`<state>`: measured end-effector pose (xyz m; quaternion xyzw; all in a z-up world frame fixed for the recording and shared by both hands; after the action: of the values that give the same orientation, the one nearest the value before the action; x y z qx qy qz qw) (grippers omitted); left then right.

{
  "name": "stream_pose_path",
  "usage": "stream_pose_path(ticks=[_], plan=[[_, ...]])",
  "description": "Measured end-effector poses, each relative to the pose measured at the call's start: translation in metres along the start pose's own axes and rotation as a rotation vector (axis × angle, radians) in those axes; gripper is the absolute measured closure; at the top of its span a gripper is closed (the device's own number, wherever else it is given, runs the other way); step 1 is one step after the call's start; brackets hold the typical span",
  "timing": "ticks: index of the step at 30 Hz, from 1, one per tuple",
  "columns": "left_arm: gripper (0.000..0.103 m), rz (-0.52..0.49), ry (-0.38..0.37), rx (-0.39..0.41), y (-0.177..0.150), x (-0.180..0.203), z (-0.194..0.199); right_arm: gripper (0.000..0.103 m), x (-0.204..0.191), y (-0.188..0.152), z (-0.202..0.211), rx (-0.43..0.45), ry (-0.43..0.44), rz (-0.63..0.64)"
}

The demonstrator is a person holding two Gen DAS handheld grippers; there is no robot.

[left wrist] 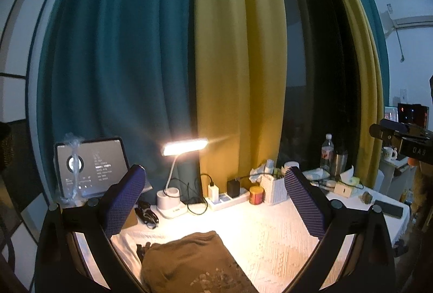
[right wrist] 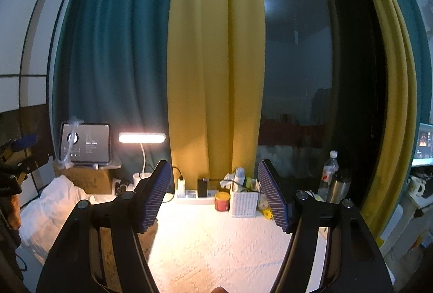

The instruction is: Fold small clothes

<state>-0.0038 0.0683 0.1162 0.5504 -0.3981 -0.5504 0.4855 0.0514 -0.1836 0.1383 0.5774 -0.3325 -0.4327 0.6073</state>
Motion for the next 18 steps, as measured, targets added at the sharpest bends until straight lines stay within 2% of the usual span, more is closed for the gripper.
stream_pose_path(ticks=[5,18], plan=[[0.002,0.007,0.022,0.018,0.014,-0.004,0.002,0.033,0.000,0.015,0.003,0.034,0.014,0.005],[0.002,0.041,0.120,-0.020,0.029,-0.015,-0.006,0.033,0.017,0.044,-0.013,0.070,0.056,0.008]])
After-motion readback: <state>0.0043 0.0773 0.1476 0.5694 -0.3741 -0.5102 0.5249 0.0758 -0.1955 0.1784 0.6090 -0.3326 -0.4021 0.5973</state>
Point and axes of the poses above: each gripper's, at about its wrist camera, not at the fingertips, and z roughly against the way its jaws point, x to its right, y to its top, the point moved 3 cm from there along -z, roughly the way its jaws point, and after that the axes turned 11 degrees about -z, right-handed, at the moved point
